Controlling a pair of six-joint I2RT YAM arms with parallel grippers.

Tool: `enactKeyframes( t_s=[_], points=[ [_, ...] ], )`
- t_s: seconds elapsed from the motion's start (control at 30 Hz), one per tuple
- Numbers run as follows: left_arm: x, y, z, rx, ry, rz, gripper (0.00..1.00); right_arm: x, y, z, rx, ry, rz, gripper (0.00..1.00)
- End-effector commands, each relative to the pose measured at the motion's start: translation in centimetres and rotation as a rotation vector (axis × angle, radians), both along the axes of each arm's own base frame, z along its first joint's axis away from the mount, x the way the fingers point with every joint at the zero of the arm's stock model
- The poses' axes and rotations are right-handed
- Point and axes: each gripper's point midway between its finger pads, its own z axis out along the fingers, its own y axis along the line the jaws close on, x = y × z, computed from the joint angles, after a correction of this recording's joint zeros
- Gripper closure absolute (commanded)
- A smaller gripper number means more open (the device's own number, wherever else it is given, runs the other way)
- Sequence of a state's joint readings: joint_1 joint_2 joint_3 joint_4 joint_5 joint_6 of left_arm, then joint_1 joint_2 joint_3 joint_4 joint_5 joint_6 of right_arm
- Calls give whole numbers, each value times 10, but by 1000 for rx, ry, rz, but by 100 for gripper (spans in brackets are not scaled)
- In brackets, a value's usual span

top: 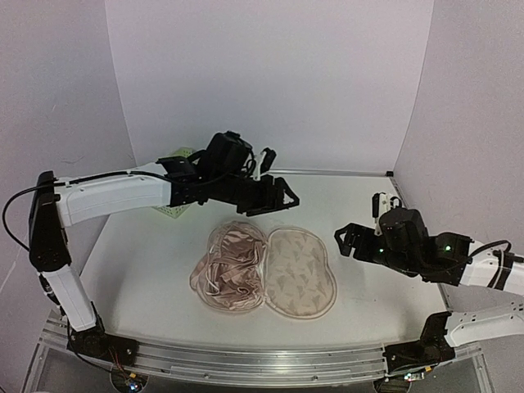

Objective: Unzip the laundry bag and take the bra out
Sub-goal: Open the laundry bag at the center of the board, then move the laundry bag to the center of the board.

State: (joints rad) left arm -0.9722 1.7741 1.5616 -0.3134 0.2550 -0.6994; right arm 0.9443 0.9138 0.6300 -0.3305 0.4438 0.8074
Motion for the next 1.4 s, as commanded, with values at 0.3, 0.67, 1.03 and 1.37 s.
enactKeyframes(
  t_s=[0.3, 0.67, 1.03, 1.37],
  points=[
    [28, 172, -39, 222, -44, 420, 31, 17, 74, -21, -32, 108, 171, 11],
    [25, 238, -124, 362, 103, 574, 55, 27, 98, -39, -61, 164, 195, 12],
    [32, 223, -182, 446, 182, 497, 97, 30, 97, -70, -104, 235, 146, 13],
    [37, 205, -221, 477, 252, 434, 100, 27, 91, -72, -116, 240, 140, 13]
  ],
)
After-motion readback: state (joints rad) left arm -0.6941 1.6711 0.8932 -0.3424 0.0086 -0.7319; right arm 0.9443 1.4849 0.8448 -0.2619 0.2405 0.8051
